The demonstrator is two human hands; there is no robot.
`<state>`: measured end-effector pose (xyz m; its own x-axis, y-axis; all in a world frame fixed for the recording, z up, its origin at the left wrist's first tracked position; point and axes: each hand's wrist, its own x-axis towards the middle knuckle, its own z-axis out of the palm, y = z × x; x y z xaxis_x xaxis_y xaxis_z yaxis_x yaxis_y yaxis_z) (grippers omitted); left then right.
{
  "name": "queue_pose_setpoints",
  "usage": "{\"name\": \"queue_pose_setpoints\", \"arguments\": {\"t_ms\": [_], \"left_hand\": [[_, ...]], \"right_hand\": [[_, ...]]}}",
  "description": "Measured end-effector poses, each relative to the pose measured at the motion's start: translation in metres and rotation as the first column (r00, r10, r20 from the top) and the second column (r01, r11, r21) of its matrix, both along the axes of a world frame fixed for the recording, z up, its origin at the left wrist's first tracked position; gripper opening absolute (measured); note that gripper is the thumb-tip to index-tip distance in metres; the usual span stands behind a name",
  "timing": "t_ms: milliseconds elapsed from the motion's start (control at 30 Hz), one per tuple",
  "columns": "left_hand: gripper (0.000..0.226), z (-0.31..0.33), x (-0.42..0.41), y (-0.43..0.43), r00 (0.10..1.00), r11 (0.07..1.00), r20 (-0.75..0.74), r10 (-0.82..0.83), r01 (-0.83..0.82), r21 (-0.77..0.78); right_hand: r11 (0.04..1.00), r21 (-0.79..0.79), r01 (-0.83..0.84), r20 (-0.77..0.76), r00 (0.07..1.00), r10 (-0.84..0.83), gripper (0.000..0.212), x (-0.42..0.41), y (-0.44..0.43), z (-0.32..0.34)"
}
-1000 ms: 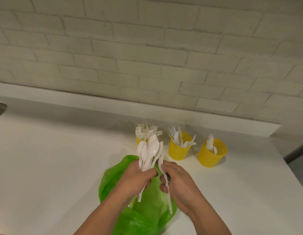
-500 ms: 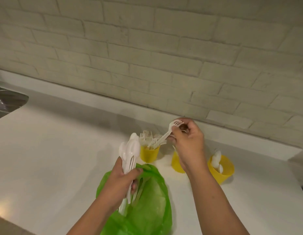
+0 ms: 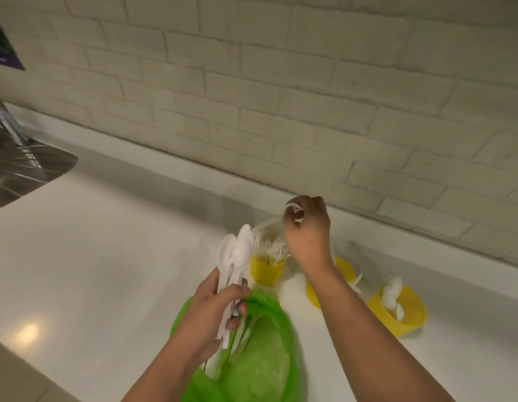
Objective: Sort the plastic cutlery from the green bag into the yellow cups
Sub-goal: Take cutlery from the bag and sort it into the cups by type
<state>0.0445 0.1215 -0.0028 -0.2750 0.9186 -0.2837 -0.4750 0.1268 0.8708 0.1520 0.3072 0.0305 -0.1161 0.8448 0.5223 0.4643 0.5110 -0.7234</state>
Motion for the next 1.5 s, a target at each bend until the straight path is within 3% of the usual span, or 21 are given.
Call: {"name": "queue_pose_setpoints", "arguments": {"t_ms": [133, 267, 333, 500, 633, 700, 800, 900, 967, 1033, 1067, 1100, 1167, 1200, 1267, 1500], "left_hand": [[0.058, 0.002, -0.001, 0.000, 0.999, 1.000, 0.028, -0.029, 0.028, 0.005], [0.054, 0.003, -0.003, 0.001, 1.000, 1.000, 0.011, -0.028, 0.028, -0.012], [0.062, 0.003, -0.001, 0.001, 0.999, 0.999, -0.012, -0.039, 0.039, -0.019], [0.071, 0.004, 0.011, 0.004, 0.998, 0.998, 0.002, -0.056, 0.056, -0.017], [0.057, 0.006, 0.015, 0.007, 0.997, 0.998, 0.042, -0.059, 0.060, -0.011], [0.045, 0.006, 0.018, 0.007, 0.995, 0.997, 0.076, -0.070, 0.071, -0.013], [0.041, 0.005, 0.023, 0.006, 0.989, 0.994, 0.100, -0.108, 0.109, -0.005], [0.037, 0.006, 0.024, 0.005, 0.984, 0.991, 0.117, -0.131, 0.129, 0.031], [0.035, 0.007, 0.023, 0.004, 0.983, 0.991, 0.139, -0.124, 0.117, 0.061], [0.032, 0.007, 0.022, 0.004, 0.981, 0.992, 0.159, -0.110, 0.097, 0.085], [0.031, 0.007, 0.022, 0.003, 0.981, 0.992, 0.165, -0.105, 0.091, 0.090], [0.030, 0.007, 0.022, 0.003, 0.980, 0.992, 0.170, -0.103, 0.087, 0.095], [0.030, 0.007, 0.023, 0.003, 0.978, 0.991, 0.183, -0.104, 0.086, 0.103], [0.030, 0.006, 0.023, 0.004, 0.976, 0.990, 0.190, -0.110, 0.090, 0.109], [0.032, 0.005, 0.025, 0.004, 0.974, 0.987, 0.184, -0.130, 0.110, 0.116], [0.046, 0.001, 0.042, 0.008, 0.994, 0.996, 0.078, -0.072, 0.067, 0.058]], "right_hand": [[0.999, -0.035, -0.019, -0.001, 1.000, 0.019, 0.010, -0.003, 0.011, -0.004], [0.997, 0.073, 0.004, -0.046, 0.999, 0.000, 0.015, 0.008, 0.019, 0.001], [0.995, 0.097, -0.019, 0.040, 0.999, 0.015, 0.017, 0.010, 0.025, -0.005], [0.992, -0.013, -0.125, 0.358, 0.926, 0.121, 0.021, 0.005, 0.030, -0.037], [0.998, -0.033, -0.058, 0.332, 0.941, 0.066, 0.029, 0.007, 0.018, -0.038], [0.999, 0.027, -0.026, 0.359, 0.933, 0.015, 0.021, 0.008, 0.013, -0.038], [0.996, 0.073, -0.054, 0.482, 0.876, 0.012, 0.012, 0.010, 0.014, -0.042], [0.996, 0.046, -0.074, 0.751, 0.660, 0.014, 0.017, 0.004, 0.015, -0.037], [0.994, 0.086, -0.061, 0.767, 0.641, -0.027, 0.021, 0.002, 0.014, -0.029], [0.992, 0.110, -0.064, 0.576, 0.817, -0.011, 0.024, 0.005, 0.010, -0.019], [0.995, 0.042, -0.090, 0.388, 0.919, 0.067, 0.024, 0.008, 0.004, -0.014], [0.977, -0.129, -0.169, 0.143, 0.972, 0.187, 0.023, 0.012, -0.002, -0.007], [0.756, -0.464, -0.462, -0.318, 0.883, 0.344, 0.021, 0.020, -0.020, 0.009], [0.647, -0.520, -0.558, -0.403, 0.828, 0.391, 0.021, 0.027, -0.028, 0.012], [0.591, -0.518, -0.618, -0.380, 0.786, 0.488, 0.017, 0.041, -0.046, 0.010], [0.697, -0.426, -0.577, -0.635, 0.739, 0.224, 0.027, 0.063, -0.076, -0.006]]}}
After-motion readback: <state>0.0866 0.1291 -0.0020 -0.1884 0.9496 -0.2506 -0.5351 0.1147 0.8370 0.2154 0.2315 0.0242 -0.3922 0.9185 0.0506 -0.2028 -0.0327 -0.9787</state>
